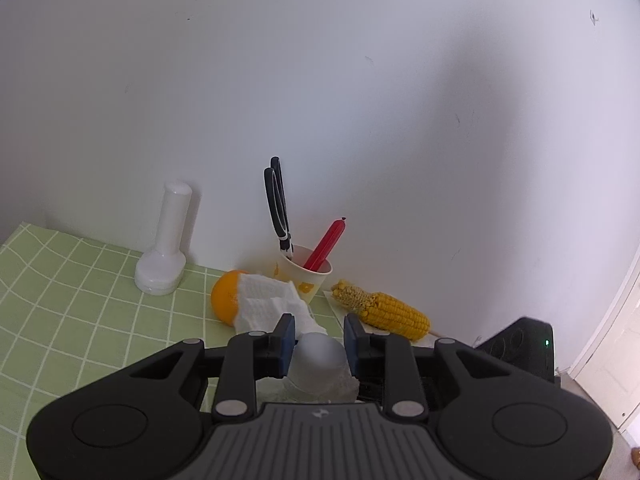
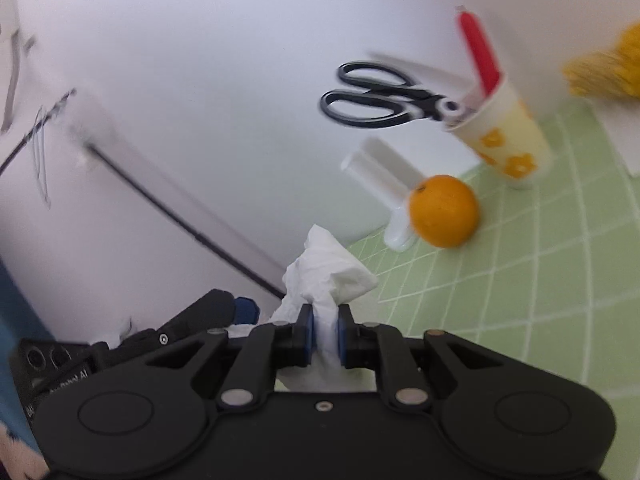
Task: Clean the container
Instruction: 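Bring the tissue in the right tool toward the bottle bottom held by the left tool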
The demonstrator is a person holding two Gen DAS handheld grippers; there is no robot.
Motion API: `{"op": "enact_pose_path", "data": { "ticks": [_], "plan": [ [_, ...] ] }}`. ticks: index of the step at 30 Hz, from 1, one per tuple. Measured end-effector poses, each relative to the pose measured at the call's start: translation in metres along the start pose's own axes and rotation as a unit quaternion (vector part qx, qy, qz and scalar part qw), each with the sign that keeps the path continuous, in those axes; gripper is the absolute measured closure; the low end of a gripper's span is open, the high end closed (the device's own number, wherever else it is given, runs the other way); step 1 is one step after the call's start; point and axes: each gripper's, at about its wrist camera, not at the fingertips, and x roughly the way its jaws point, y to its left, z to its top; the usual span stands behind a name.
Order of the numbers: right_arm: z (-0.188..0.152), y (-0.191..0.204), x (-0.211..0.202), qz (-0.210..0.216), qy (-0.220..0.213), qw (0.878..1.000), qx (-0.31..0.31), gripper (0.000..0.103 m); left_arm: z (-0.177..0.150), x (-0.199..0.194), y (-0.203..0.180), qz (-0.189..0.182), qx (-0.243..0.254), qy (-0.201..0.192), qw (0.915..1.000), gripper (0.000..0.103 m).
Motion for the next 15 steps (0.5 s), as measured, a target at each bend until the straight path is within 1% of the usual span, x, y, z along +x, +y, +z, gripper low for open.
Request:
{"op": "enact_pose_path", "data": {
  "ticks": [2, 5, 6, 8, 9, 12, 14, 15],
  "plan": [
    [-0.001, -0.004, 0.007, -0.024, 0.014, 1.000, -0.009, 0.089, 0.000, 0.001, -0.005, 0.007, 0.015, 0.002, 0.9999, 0.074],
    [-0.013, -0.008, 0.015, -0.084, 0.038, 0.995, -0.032, 0.090, 0.002, -0.002, -0.007, 0.013, 0.008, 0.004, 0.9999, 0.074],
    [-0.017, -0.009, 0.015, -0.095, 0.041, 0.994, -0.032, 0.090, 0.003, -0.004, -0.006, 0.012, 0.006, 0.004, 0.9999, 0.074],
    [-0.021, -0.013, 0.011, -0.093, 0.033, 0.995, -0.011, 0.090, 0.006, -0.002, -0.007, 0.012, 0.007, 0.004, 0.9999, 0.074],
    [-0.021, -0.014, 0.007, -0.083, 0.024, 0.996, 0.001, 0.090, 0.006, -0.001, -0.007, 0.011, 0.007, 0.005, 0.9999, 0.074],
    [-0.017, -0.013, -0.002, -0.028, -0.009, 0.999, 0.032, 0.090, 0.008, 0.004, -0.009, 0.013, 0.008, 0.004, 0.9999, 0.074],
    [-0.013, -0.012, 0.000, -0.020, -0.009, 0.999, 0.029, 0.090, 0.009, 0.008, -0.010, 0.015, 0.010, 0.003, 0.9998, 0.073],
    [-0.014, -0.011, 0.003, -0.029, -0.004, 0.999, 0.024, 0.090, 0.009, 0.008, -0.010, 0.015, 0.009, 0.003, 0.9998, 0.074]
  ]
}}
